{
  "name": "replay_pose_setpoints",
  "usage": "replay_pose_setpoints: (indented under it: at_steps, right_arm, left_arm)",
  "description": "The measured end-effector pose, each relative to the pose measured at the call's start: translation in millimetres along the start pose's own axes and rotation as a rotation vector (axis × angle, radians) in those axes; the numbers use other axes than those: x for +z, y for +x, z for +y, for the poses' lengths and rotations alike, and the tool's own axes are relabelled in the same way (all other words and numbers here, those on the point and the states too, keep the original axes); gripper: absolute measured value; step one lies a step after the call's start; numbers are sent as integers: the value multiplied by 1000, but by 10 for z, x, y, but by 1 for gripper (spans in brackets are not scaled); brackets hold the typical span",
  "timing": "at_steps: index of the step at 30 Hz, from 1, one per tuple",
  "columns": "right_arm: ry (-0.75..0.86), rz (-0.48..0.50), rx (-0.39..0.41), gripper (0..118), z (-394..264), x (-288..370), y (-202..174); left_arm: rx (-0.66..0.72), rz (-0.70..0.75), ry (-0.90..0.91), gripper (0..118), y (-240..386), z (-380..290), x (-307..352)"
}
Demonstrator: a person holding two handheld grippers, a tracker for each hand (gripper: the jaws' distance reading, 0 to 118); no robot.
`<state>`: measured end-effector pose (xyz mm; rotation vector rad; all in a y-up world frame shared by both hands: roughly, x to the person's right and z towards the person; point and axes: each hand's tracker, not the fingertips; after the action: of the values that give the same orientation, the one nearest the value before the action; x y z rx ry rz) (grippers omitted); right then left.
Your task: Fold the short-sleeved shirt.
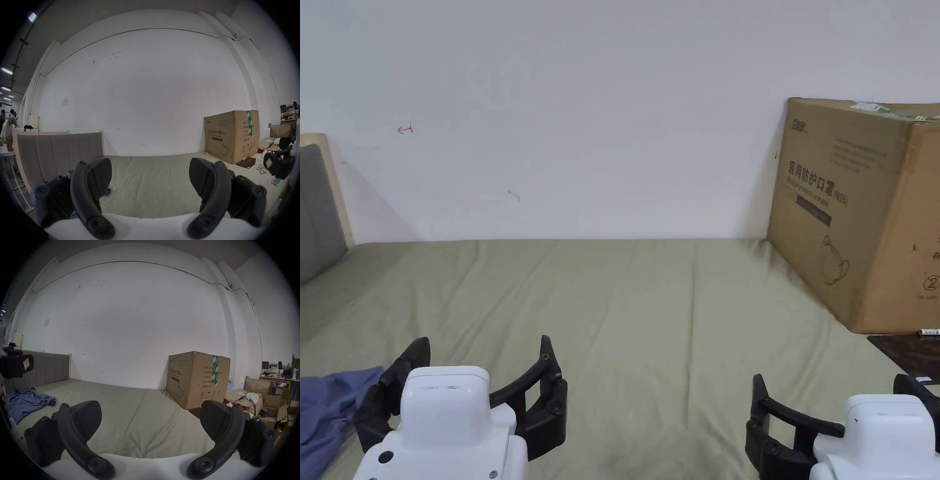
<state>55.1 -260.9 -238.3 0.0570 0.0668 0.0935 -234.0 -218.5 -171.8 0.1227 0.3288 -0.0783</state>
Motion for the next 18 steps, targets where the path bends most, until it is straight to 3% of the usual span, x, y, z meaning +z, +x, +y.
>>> replay_pose_setpoints:
  at_steps: [11,18]
  right_arm:
    - [-2,-8,-15,118,13,-11,43]
    - [-10,3,-38,117,70,-16,66]
  left_arm:
    - [-21,50,13,118,58,-21,17]
    - [-18,7,-12,118,122,-23,-27]
